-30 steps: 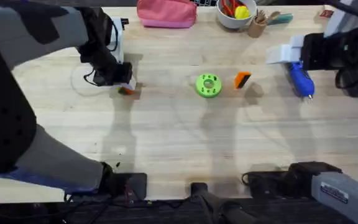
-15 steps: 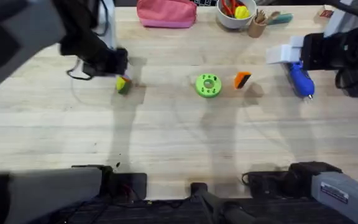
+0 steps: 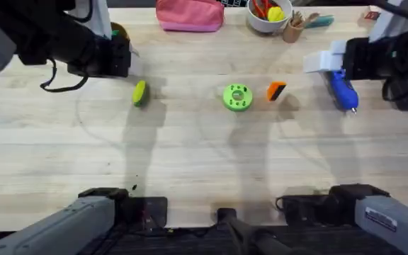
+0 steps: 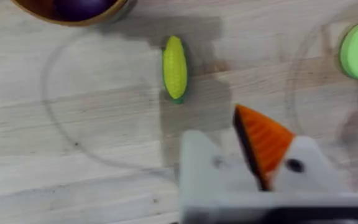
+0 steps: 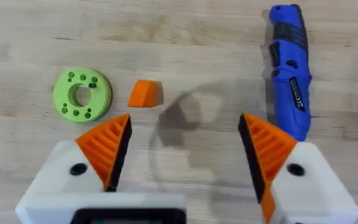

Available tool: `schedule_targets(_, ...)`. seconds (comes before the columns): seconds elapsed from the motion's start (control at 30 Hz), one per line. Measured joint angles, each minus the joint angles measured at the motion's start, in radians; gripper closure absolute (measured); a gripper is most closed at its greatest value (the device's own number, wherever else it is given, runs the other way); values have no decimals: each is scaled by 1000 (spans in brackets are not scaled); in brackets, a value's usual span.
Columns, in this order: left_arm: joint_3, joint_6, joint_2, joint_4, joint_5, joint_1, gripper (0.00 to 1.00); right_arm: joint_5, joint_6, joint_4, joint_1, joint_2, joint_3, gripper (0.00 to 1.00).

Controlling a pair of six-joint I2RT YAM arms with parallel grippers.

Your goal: Pick up the gripper from the table and insert it into the empty holder that is missing its gripper. Then pick up a screw, insert it into the mounting hole, and use the screwdriver to tighten it. Finally, clean up the table by picking up the vegetable and placing it into the bucket.

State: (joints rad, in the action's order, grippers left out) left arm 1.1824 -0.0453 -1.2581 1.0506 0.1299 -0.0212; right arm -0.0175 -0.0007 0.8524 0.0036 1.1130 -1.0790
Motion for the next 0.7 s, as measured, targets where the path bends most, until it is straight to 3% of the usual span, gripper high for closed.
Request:
schedule_targets(0.17,0,2,1,1,1,0,77,0,0,0,0,0,0,8)
schedule_targets(0.2,0,5,1,1,1,0,35,0,0,0,0,0,0,9)
schedule_targets(0.7,0,5,1,19,1,0,14,0,0,0,0,0,0,10)
